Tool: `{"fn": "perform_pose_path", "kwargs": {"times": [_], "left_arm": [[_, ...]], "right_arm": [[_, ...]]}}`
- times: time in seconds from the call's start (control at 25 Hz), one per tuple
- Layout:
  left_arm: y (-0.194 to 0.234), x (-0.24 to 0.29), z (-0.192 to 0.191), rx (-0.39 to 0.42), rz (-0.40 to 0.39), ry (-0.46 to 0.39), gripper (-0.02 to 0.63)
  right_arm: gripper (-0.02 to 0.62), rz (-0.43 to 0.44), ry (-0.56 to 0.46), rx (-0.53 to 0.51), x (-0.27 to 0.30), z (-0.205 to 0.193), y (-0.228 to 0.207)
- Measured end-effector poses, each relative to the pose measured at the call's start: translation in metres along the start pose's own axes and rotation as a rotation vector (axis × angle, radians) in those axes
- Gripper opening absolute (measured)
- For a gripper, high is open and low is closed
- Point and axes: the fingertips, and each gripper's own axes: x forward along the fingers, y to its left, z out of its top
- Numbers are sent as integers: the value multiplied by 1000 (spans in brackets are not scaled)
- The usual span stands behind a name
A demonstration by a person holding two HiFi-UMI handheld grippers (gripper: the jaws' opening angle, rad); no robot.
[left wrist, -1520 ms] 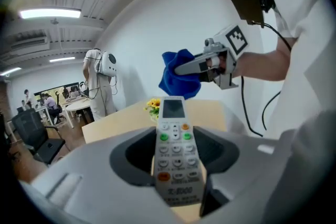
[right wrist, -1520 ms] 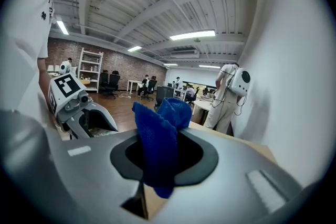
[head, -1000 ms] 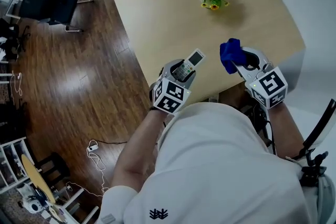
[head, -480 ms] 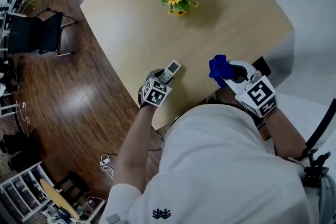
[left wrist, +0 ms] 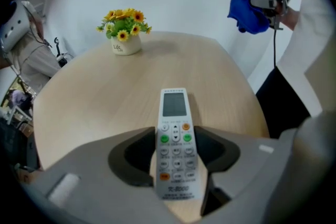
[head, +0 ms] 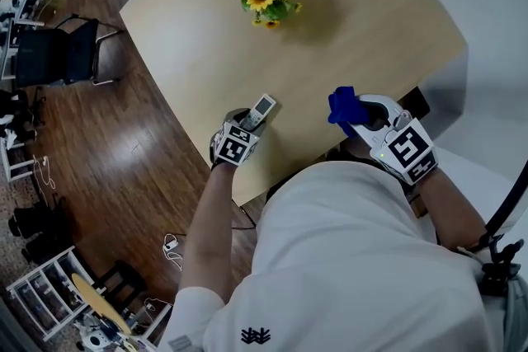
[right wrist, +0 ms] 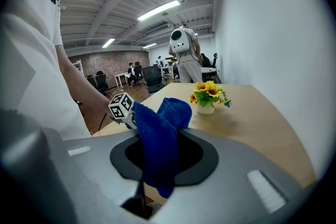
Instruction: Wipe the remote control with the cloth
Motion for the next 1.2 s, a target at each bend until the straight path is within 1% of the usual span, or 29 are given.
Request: {"fn": "perform_pose_path", "kwargs": {"times": [0.16, 0.36, 0.48, 0.56, 0.76, 0.88, 1.0, 1.12, 1.2], "left_arm": [[7, -2, 0, -13, 32, 23, 290], [5, -24, 3, -57, 70, 9, 293], [-8, -42, 3, -78, 63, 4, 294], [-22, -55, 5, -124, 55, -15, 294], [-45, -81, 9, -251, 83, -124, 293], [-61, -96, 14, -286, 92, -192, 293], [-87, -116, 19, -287, 72, -266, 291], [-117, -137, 24, -262, 41, -351, 291], [-135, -153, 19, -249, 27, -409, 287]], "right_arm": [[77, 11, -6, 7, 2, -2, -14], [77, 44, -18, 26, 4, -1, -20], [77, 65, -24, 43, 8, 0, -25], [77, 70, -27, 49, 9, -5, -29], [77, 68, -26, 69, 12, -25, -32], [77, 54, -32, 72, 10, -33, -22], [77, 41, -42, 74, 0, -35, -1], [77, 6, -40, 55, -13, -40, 22], [77, -14, -48, 40, -20, -39, 43]]}}
